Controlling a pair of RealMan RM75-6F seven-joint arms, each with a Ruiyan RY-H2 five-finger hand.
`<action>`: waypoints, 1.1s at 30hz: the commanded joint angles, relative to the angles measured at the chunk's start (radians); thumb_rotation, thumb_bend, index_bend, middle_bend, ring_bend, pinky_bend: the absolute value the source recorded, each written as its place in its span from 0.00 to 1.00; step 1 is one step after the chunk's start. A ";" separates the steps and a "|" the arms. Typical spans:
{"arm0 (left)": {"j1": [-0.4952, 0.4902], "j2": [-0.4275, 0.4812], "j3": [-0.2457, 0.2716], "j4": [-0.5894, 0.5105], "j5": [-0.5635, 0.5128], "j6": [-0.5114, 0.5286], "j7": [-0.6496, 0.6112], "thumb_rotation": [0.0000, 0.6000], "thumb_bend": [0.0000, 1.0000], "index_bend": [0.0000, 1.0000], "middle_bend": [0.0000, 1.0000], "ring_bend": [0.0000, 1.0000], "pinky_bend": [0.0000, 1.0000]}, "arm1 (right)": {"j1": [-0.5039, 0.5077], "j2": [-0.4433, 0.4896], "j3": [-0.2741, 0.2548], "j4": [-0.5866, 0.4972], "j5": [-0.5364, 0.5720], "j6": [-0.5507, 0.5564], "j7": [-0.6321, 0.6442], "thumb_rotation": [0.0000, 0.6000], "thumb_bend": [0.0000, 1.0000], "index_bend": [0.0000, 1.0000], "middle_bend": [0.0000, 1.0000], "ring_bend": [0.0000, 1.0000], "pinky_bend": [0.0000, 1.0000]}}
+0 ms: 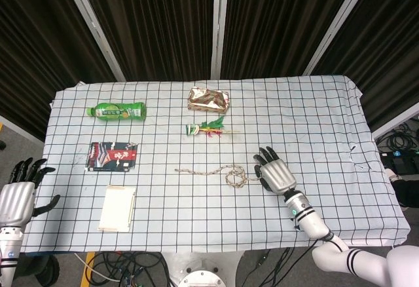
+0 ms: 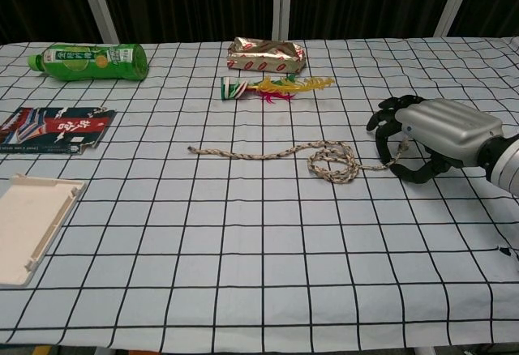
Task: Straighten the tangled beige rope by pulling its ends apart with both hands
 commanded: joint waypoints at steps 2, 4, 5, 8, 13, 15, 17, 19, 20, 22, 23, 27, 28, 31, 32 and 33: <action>-0.013 0.009 0.002 -0.006 0.017 -0.010 0.001 1.00 0.21 0.26 0.10 0.00 0.00 | 0.000 0.007 0.003 -0.007 0.003 0.003 0.000 1.00 0.40 0.56 0.20 0.00 0.00; -0.021 0.012 0.001 -0.008 0.026 -0.017 0.003 1.00 0.21 0.26 0.10 0.00 0.00 | 0.002 0.010 0.007 -0.010 0.006 0.002 -0.002 1.00 0.42 0.57 0.20 0.00 0.00; -0.028 0.015 0.002 -0.010 0.033 -0.023 0.004 1.00 0.21 0.26 0.10 0.00 0.00 | 0.003 0.012 0.008 -0.013 0.007 0.001 -0.002 1.00 0.44 0.58 0.21 0.00 0.00; -0.052 0.023 0.004 -0.014 0.059 -0.045 0.002 1.00 0.21 0.26 0.10 0.00 0.00 | 0.004 0.016 0.009 -0.021 0.008 0.000 -0.002 1.00 0.48 0.62 0.22 0.00 0.00; -0.129 0.037 -0.005 -0.024 0.125 -0.109 -0.031 1.00 0.20 0.26 0.10 0.00 0.00 | 0.008 0.036 0.018 -0.056 0.011 0.007 -0.013 1.00 0.57 0.67 0.22 0.00 0.00; -0.177 0.037 -0.013 -0.033 0.146 -0.158 -0.062 1.00 0.20 0.27 0.10 0.00 0.00 | 0.010 0.050 0.027 -0.082 0.022 0.004 -0.026 1.00 0.59 0.68 0.22 0.00 0.00; -0.237 0.027 -0.027 -0.039 0.167 -0.216 -0.104 1.00 0.21 0.30 0.11 0.00 0.00 | 0.017 0.066 0.040 -0.113 0.037 -0.004 -0.041 1.00 0.61 0.69 0.22 0.00 0.00; -0.296 0.013 -0.040 -0.039 0.171 -0.286 -0.143 1.00 0.21 0.32 0.12 0.00 0.00 | 0.021 0.077 0.048 -0.135 0.049 -0.006 -0.062 1.00 0.63 0.70 0.22 0.00 0.00; -0.338 -0.001 -0.049 -0.037 0.168 -0.336 -0.171 1.00 0.22 0.34 0.12 0.00 0.00 | 0.023 0.081 0.054 -0.149 0.058 -0.007 -0.077 1.00 0.64 0.70 0.22 0.00 0.00; -0.400 -0.029 -0.064 -0.031 0.156 -0.413 -0.206 1.00 0.23 0.37 0.13 0.00 0.00 | 0.026 0.087 0.062 -0.169 0.073 -0.011 -0.098 1.00 0.65 0.70 0.22 0.00 0.00; -0.440 -0.052 -0.073 -0.026 0.146 -0.463 -0.221 1.00 0.24 0.39 0.14 0.00 0.00 | 0.029 0.090 0.066 -0.180 0.082 -0.013 -0.116 1.00 0.65 0.70 0.22 0.00 0.00; -0.550 -0.146 -0.100 0.015 0.105 -0.591 -0.200 1.00 0.25 0.42 0.14 0.00 0.00 | 0.035 0.093 0.075 -0.205 0.107 -0.015 -0.161 1.00 0.66 0.71 0.22 0.00 0.00; -0.571 -0.169 -0.106 0.027 0.092 -0.612 -0.181 1.00 0.25 0.42 0.14 0.00 0.00 | 0.036 0.094 0.077 -0.210 0.111 -0.015 -0.167 1.00 0.66 0.71 0.22 0.00 0.00; -0.623 -0.255 -0.129 0.074 0.036 -0.653 -0.102 1.00 0.24 0.43 0.14 0.00 0.00 | 0.040 0.095 0.080 -0.220 0.121 -0.015 -0.181 1.00 0.67 0.71 0.22 0.00 0.00; -0.641 -0.290 -0.139 0.094 0.009 -0.664 -0.070 1.00 0.24 0.43 0.14 0.00 0.00 | 0.042 0.096 0.081 -0.221 0.125 -0.016 -0.184 1.00 0.67 0.71 0.22 0.00 0.00; -0.654 -0.316 -0.146 0.110 -0.010 -0.670 -0.052 1.00 0.24 0.43 0.14 0.00 0.00 | 0.043 0.096 0.081 -0.222 0.128 -0.017 -0.186 1.00 0.67 0.71 0.22 0.00 0.00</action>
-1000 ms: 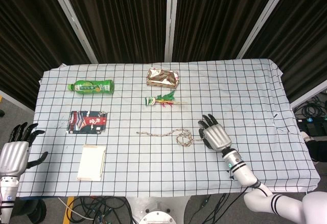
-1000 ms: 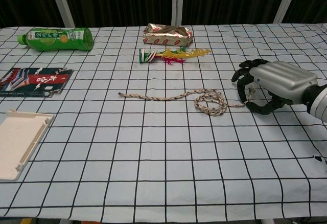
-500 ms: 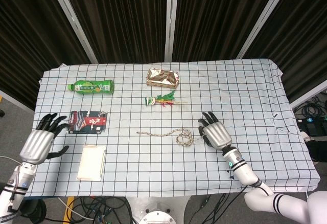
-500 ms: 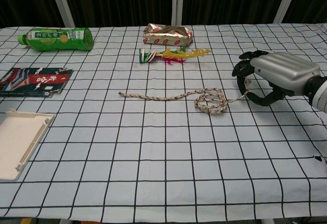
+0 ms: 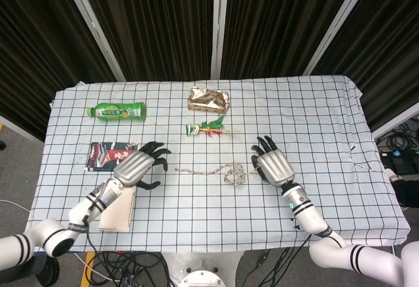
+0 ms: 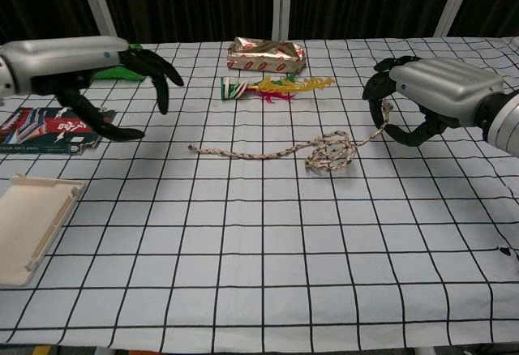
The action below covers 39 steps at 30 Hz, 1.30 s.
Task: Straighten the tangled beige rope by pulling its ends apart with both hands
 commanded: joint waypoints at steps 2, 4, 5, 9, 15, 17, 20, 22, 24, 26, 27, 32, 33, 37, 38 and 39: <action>-0.091 -0.147 -0.045 0.096 -0.110 -0.065 0.109 1.00 0.23 0.44 0.14 0.00 0.00 | 0.005 0.001 0.003 -0.001 0.012 -0.004 -0.008 1.00 0.67 0.71 0.22 0.00 0.00; -0.115 -0.186 -0.047 0.131 -0.133 -0.079 0.148 1.00 0.23 0.45 0.14 0.00 0.00 | 0.007 0.000 0.004 0.000 0.017 -0.005 -0.011 1.00 0.67 0.71 0.22 0.00 0.00; -0.127 -0.210 -0.047 0.157 -0.145 -0.080 0.182 1.00 0.23 0.45 0.14 0.00 0.00 | 0.008 0.000 0.004 0.001 0.020 -0.005 -0.012 1.00 0.67 0.71 0.22 0.00 0.00; -0.151 -0.278 -0.049 0.222 -0.200 -0.071 0.267 1.00 0.23 0.45 0.14 0.00 0.00 | 0.013 -0.002 0.005 0.004 0.028 -0.008 -0.014 1.00 0.67 0.71 0.22 0.00 0.00; -0.165 -0.339 -0.048 0.280 -0.277 -0.057 0.345 1.00 0.23 0.49 0.14 0.00 0.00 | 0.022 -0.006 0.007 0.010 0.033 -0.011 -0.014 1.00 0.67 0.71 0.22 0.00 0.00; -0.165 -0.353 -0.042 0.292 -0.291 -0.048 0.359 1.00 0.23 0.50 0.14 0.00 0.00 | 0.024 -0.007 0.006 0.011 0.035 -0.012 -0.015 1.00 0.67 0.71 0.22 0.00 0.00; -0.165 -0.369 -0.035 0.312 -0.296 -0.033 0.372 1.00 0.24 0.51 0.14 0.00 0.00 | 0.026 -0.008 0.005 0.013 0.038 -0.013 -0.015 1.00 0.67 0.71 0.22 0.00 0.00; -0.164 -0.373 -0.032 0.323 -0.298 -0.026 0.375 1.00 0.23 0.53 0.14 0.00 0.00 | 0.027 -0.009 0.004 0.014 0.038 -0.011 -0.014 1.00 0.67 0.71 0.22 0.00 0.00; -0.162 -0.377 -0.029 0.335 -0.299 -0.016 0.374 1.00 0.23 0.53 0.14 0.00 0.00 | 0.027 -0.010 0.002 0.016 0.039 -0.010 -0.013 1.00 0.67 0.71 0.22 0.00 0.00; -0.160 -0.377 -0.026 0.343 -0.304 -0.016 0.371 1.00 0.23 0.53 0.14 0.00 0.00 | 0.028 -0.010 0.001 0.018 0.040 -0.011 -0.012 1.00 0.67 0.71 0.22 0.00 0.00; -0.159 -0.376 -0.026 0.345 -0.306 -0.017 0.368 1.00 0.23 0.53 0.14 0.00 0.00 | 0.028 -0.010 0.001 0.019 0.041 -0.010 -0.011 1.00 0.67 0.71 0.22 0.00 0.00; -0.157 -0.376 -0.018 0.355 -0.313 -0.022 0.355 1.00 0.23 0.53 0.14 0.00 0.00 | 0.032 -0.014 -0.001 0.023 0.042 -0.012 -0.007 1.00 0.67 0.71 0.22 0.00 0.00; -0.158 -0.376 -0.017 0.355 -0.316 -0.026 0.354 1.00 0.23 0.53 0.14 0.00 0.00 | 0.032 -0.015 -0.001 0.024 0.042 -0.012 -0.006 1.00 0.67 0.71 0.22 0.00 0.00; -0.163 -0.376 -0.015 0.354 -0.326 -0.039 0.354 1.00 0.26 0.53 0.14 0.00 0.00 | 0.035 -0.017 -0.003 0.028 0.044 -0.015 -0.003 1.00 0.67 0.71 0.22 0.00 0.00; -0.165 -0.377 -0.014 0.355 -0.327 -0.041 0.356 1.00 0.26 0.53 0.14 0.00 0.00 | 0.035 -0.017 -0.003 0.028 0.045 -0.016 -0.003 1.00 0.67 0.71 0.22 0.00 0.00; -0.167 -0.378 -0.013 0.355 -0.328 -0.042 0.358 1.00 0.27 0.53 0.14 0.00 0.00 | 0.035 -0.018 -0.003 0.029 0.046 -0.016 -0.003 1.00 0.67 0.71 0.22 0.00 0.00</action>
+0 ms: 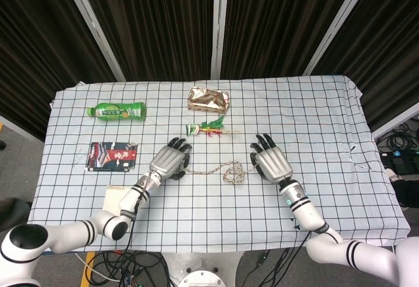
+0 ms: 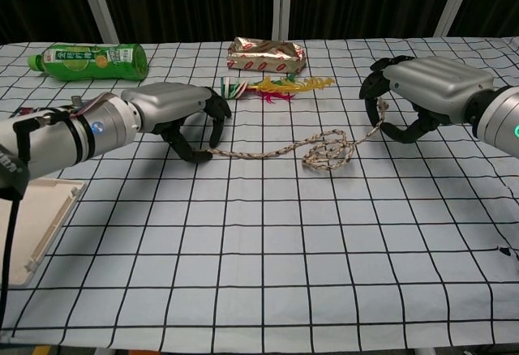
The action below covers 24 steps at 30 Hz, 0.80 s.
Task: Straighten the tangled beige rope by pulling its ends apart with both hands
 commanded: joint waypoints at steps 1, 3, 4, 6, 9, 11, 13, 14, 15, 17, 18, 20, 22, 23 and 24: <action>-0.004 -0.001 0.002 0.001 -0.004 -0.005 0.003 1.00 0.28 0.52 0.14 0.00 0.00 | 0.000 -0.001 -0.001 0.002 0.001 0.001 0.000 1.00 0.67 0.71 0.22 0.00 0.00; -0.007 -0.001 0.003 0.001 -0.007 -0.010 0.004 1.00 0.29 0.52 0.14 0.00 0.00 | 0.001 -0.001 -0.001 0.002 0.004 0.000 0.001 1.00 0.67 0.71 0.22 0.00 0.00; -0.008 -0.002 0.004 0.001 -0.008 -0.011 0.005 1.00 0.29 0.52 0.14 0.00 0.00 | 0.001 -0.002 -0.001 0.004 0.003 0.001 0.000 1.00 0.67 0.71 0.22 0.00 0.00; -0.009 -0.002 0.005 0.001 -0.008 -0.010 0.004 1.00 0.30 0.53 0.14 0.00 0.00 | 0.002 -0.002 -0.001 0.004 0.006 0.000 0.001 1.00 0.67 0.71 0.22 0.00 0.00; -0.012 -0.005 0.006 0.002 -0.010 -0.011 0.003 1.00 0.31 0.54 0.14 0.00 0.00 | 0.003 -0.003 -0.002 0.007 0.008 -0.002 0.000 1.00 0.67 0.71 0.22 0.00 0.00; -0.014 -0.006 0.006 0.004 -0.011 -0.012 0.001 1.00 0.31 0.54 0.14 0.00 0.00 | 0.003 -0.004 -0.003 0.009 0.008 -0.002 0.000 1.00 0.67 0.71 0.22 0.00 0.00; -0.015 -0.006 0.008 0.005 -0.011 -0.013 0.001 1.00 0.32 0.55 0.14 0.00 0.00 | 0.004 -0.005 -0.003 0.010 0.009 -0.002 0.001 1.00 0.67 0.71 0.22 0.00 0.00; -0.015 -0.006 0.009 0.005 -0.010 -0.013 0.001 1.00 0.32 0.55 0.14 0.00 0.00 | 0.004 -0.005 -0.004 0.011 0.009 -0.001 0.000 1.00 0.67 0.71 0.22 0.00 0.00; -0.015 -0.006 0.010 0.005 -0.010 -0.012 0.001 1.00 0.33 0.56 0.14 0.00 0.00 | 0.004 -0.006 -0.004 0.011 0.010 -0.001 0.001 1.00 0.67 0.71 0.22 0.00 0.00; -0.016 -0.005 0.011 0.005 -0.011 -0.012 0.001 1.00 0.34 0.57 0.14 0.00 0.00 | 0.004 -0.006 -0.004 0.011 0.010 0.000 0.001 1.00 0.67 0.71 0.22 0.00 0.00; -0.016 -0.005 0.011 0.006 -0.011 -0.011 0.000 1.00 0.34 0.57 0.14 0.00 0.00 | 0.004 -0.005 -0.004 0.011 0.010 0.000 0.001 1.00 0.67 0.71 0.22 0.00 0.00; -0.014 -0.006 0.012 0.005 -0.008 -0.004 -0.002 1.00 0.34 0.58 0.14 0.00 0.00 | 0.004 -0.004 -0.003 0.010 0.011 0.001 0.003 1.00 0.67 0.71 0.22 0.00 0.00; -0.009 -0.004 0.011 0.003 -0.005 0.006 -0.011 1.00 0.34 0.59 0.14 0.00 0.00 | 0.002 0.000 -0.003 0.006 0.010 0.005 0.006 1.00 0.67 0.71 0.22 0.00 0.00; -0.006 -0.001 0.011 0.000 -0.003 0.011 -0.015 1.00 0.35 0.59 0.14 0.00 0.00 | 0.000 0.004 -0.003 0.004 0.010 0.008 0.007 1.00 0.67 0.71 0.22 0.00 0.00; -0.003 0.003 0.011 -0.005 -0.001 0.017 -0.018 1.00 0.35 0.59 0.14 0.00 0.00 | -0.002 0.008 -0.003 0.001 0.010 0.011 0.009 1.00 0.67 0.71 0.22 0.00 0.00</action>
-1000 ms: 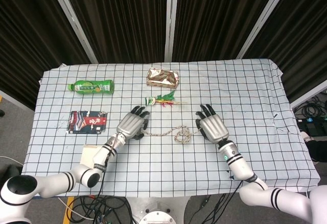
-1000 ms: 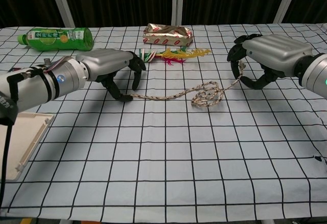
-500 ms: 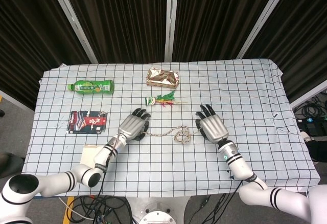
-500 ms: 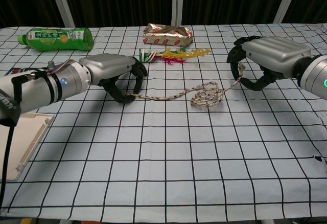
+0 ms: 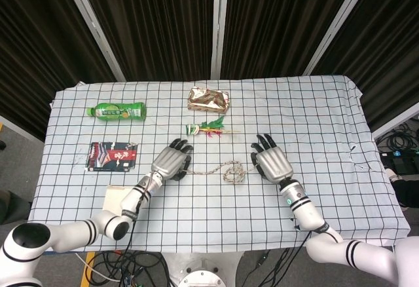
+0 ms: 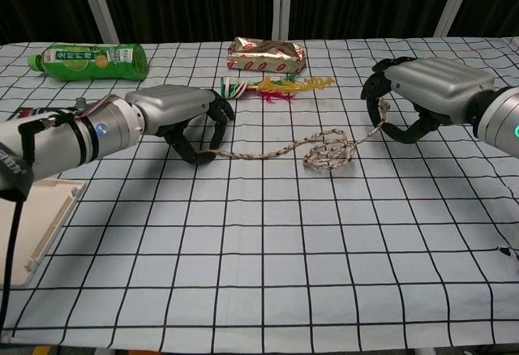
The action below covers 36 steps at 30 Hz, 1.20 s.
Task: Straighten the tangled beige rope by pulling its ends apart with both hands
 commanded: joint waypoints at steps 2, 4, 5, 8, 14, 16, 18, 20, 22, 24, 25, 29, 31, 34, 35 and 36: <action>0.017 0.021 0.002 -0.022 0.008 0.025 -0.012 1.00 0.35 0.59 0.14 0.00 0.00 | -0.010 0.019 0.001 -0.015 -0.001 0.014 0.008 1.00 0.67 0.71 0.22 0.00 0.00; 0.030 0.040 0.007 -0.040 0.012 0.042 -0.013 1.00 0.35 0.60 0.14 0.00 0.00 | -0.019 0.035 0.001 -0.027 -0.003 0.028 0.013 1.00 0.67 0.71 0.22 0.00 0.00; 0.042 0.056 0.012 -0.054 0.016 0.057 -0.013 1.00 0.35 0.60 0.14 0.00 0.00 | -0.027 0.049 -0.001 -0.038 -0.004 0.037 0.015 1.00 0.67 0.71 0.22 0.00 0.00; 0.075 0.101 0.026 -0.086 0.024 0.092 -0.019 1.00 0.35 0.60 0.14 0.00 0.00 | -0.051 0.092 -0.003 -0.065 -0.005 0.066 0.023 1.00 0.68 0.71 0.22 0.00 0.00; 0.129 0.182 0.048 -0.112 0.024 0.124 -0.041 1.00 0.35 0.60 0.14 0.00 0.00 | -0.110 0.177 -0.010 -0.102 0.018 0.110 0.049 1.00 0.68 0.71 0.22 0.00 0.00; 0.144 0.203 0.057 -0.114 0.027 0.130 -0.049 1.00 0.35 0.60 0.14 0.00 0.00 | -0.130 0.200 -0.013 -0.104 0.033 0.119 0.060 1.00 0.68 0.71 0.22 0.00 0.00; 0.156 0.214 0.063 -0.111 0.030 0.135 -0.057 1.00 0.35 0.60 0.14 0.00 0.00 | -0.146 0.214 -0.014 -0.099 0.045 0.125 0.069 1.00 0.68 0.71 0.22 0.00 0.00; 0.167 0.221 0.068 -0.103 0.032 0.139 -0.068 1.00 0.35 0.60 0.14 0.00 0.00 | -0.162 0.225 -0.015 -0.087 0.059 0.132 0.081 1.00 0.69 0.71 0.22 0.00 0.00; 0.176 0.225 0.071 -0.094 0.032 0.141 -0.078 1.00 0.35 0.60 0.14 0.00 0.00 | -0.175 0.231 -0.013 -0.075 0.071 0.136 0.092 1.00 0.69 0.71 0.22 0.00 0.00; 0.187 0.227 0.074 -0.081 0.034 0.145 -0.091 1.00 0.35 0.60 0.14 0.00 0.00 | -0.188 0.237 -0.012 -0.059 0.083 0.139 0.105 1.00 0.69 0.71 0.22 0.00 0.00; 0.191 0.227 0.075 -0.075 0.034 0.145 -0.096 1.00 0.35 0.60 0.14 0.00 0.00 | -0.193 0.239 -0.011 -0.053 0.088 0.140 0.110 1.00 0.69 0.71 0.22 0.00 0.00; 0.203 0.226 0.074 -0.051 0.036 0.143 -0.124 1.00 0.35 0.60 0.14 0.00 0.00 | -0.209 0.240 -0.009 -0.021 0.104 0.134 0.132 1.00 0.69 0.71 0.22 0.00 0.00; 0.207 0.226 0.074 -0.045 0.040 0.142 -0.134 1.00 0.35 0.60 0.14 0.00 0.00 | -0.213 0.238 -0.009 -0.007 0.107 0.131 0.137 1.00 0.69 0.71 0.22 0.00 0.00; 0.212 0.230 0.075 -0.042 0.046 0.141 -0.144 1.00 0.35 0.60 0.14 0.00 0.00 | -0.220 0.234 -0.009 0.014 0.116 0.123 0.145 1.00 0.69 0.71 0.22 0.00 0.00; 0.213 0.231 0.075 -0.041 0.048 0.138 -0.148 1.00 0.35 0.60 0.14 0.00 0.00 | -0.222 0.231 -0.009 0.023 0.118 0.119 0.147 1.00 0.69 0.71 0.22 0.00 0.00; 0.213 0.231 0.075 -0.040 0.050 0.137 -0.149 1.00 0.35 0.60 0.14 0.00 0.00 | -0.223 0.228 -0.009 0.030 0.119 0.116 0.148 1.00 0.69 0.71 0.22 0.00 0.00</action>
